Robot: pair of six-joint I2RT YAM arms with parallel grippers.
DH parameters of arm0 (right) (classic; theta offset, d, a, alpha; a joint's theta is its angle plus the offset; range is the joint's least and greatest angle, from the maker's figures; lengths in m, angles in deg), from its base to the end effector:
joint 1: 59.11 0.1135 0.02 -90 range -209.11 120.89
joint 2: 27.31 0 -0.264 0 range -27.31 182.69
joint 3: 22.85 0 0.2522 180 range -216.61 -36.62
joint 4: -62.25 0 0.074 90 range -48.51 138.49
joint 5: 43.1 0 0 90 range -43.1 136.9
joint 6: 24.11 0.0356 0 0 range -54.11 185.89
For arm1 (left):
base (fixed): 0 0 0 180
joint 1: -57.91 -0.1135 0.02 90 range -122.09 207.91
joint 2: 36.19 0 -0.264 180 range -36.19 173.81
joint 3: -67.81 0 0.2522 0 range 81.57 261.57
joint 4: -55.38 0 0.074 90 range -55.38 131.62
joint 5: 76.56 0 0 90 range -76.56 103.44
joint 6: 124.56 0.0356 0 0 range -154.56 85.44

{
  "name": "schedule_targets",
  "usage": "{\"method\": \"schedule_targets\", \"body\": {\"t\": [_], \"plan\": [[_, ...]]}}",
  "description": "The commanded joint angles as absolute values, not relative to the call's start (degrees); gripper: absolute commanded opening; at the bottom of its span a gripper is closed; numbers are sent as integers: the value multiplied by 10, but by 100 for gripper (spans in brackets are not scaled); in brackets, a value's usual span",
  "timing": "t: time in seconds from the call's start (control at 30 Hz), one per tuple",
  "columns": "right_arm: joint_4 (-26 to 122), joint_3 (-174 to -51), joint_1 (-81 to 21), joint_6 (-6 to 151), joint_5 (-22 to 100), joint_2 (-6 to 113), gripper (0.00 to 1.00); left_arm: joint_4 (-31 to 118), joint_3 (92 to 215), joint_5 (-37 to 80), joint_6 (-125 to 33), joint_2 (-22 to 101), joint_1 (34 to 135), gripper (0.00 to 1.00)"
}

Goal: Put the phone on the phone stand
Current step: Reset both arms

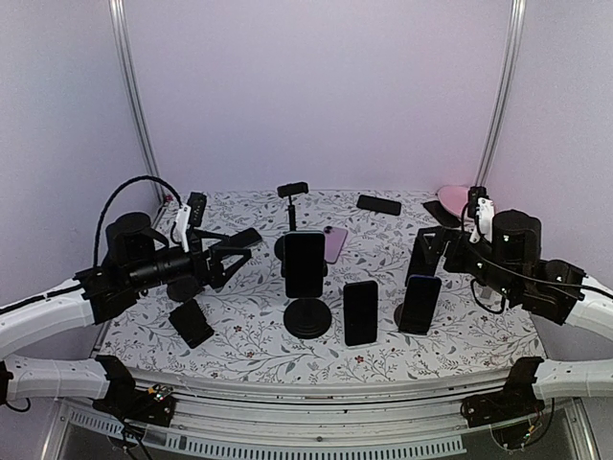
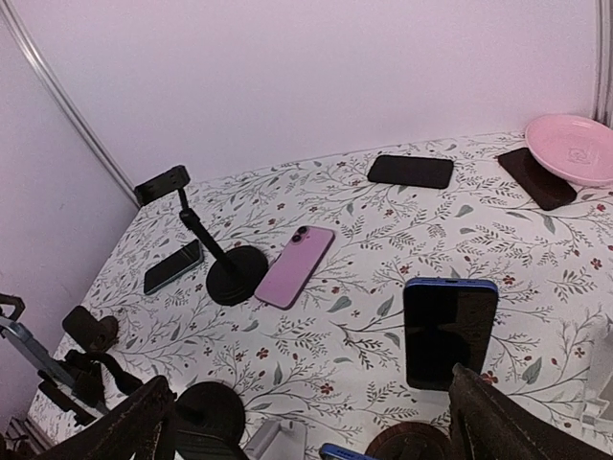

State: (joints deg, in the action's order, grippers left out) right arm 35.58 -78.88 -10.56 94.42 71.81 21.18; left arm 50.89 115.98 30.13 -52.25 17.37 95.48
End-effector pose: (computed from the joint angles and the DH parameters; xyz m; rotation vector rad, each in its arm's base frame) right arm 0.1406 0.1366 0.3095 -0.0358 1.9041 0.5091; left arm 0.1688 -0.1427 0.2836 0.5357 1.7552 -0.9470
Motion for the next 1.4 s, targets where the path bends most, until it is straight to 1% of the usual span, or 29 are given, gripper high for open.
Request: {"method": "schedule_targets", "body": {"t": [0.0, 0.17, 0.27, 0.43, 0.6, 0.8, 0.97, 1.1, 1.13, 1.23, 1.33, 1.37], "plan": [[350, -747, -159, 943, 726, 175, 99, 500, 1129, 228, -541, 146, 947, 97], [364, -698, -254, 922, 722, 160, 99, 484, 1104, 163, -547, 112, 935, 97], [394, -666, -313, 901, 722, 156, 99, 484, 1088, 148, -549, 95, 929, 97], [492, -604, -403, 873, 692, 167, 99, 481, 1075, 112, -548, 87, 922, 97], [620, -553, -464, 843, 687, 221, 99, 485, 1071, 54, -544, 90, 914, 97], [736, -553, -547, 806, 659, 303, 99, 509, 1054, 15, -551, 93, 895, 97], [899, -517, -568, 778, 672, 375, 99, 536, 1033, 25, -553, 102, 881, 96], [1096, -463, -570, 730, 692, 447, 99, 558, 1020, 12, -546, 111, 869, 97], [1125, -459, -571, 722, 690, 456, 99, 565, 1016, 6, -546, 114, 865, 97], [1212, -447, -571, 707, 646, 490, 99, 592, 1004, -2, -553, 128, 850, 97], [1336, -426, -570, 679, 620, 556, 99, 618, 998, -11, -554, 149, 834, 97], [1339, -423, -570, 668, 595, 563, 99, 626, 998, -23, -552, 162, 829, 97]]}}
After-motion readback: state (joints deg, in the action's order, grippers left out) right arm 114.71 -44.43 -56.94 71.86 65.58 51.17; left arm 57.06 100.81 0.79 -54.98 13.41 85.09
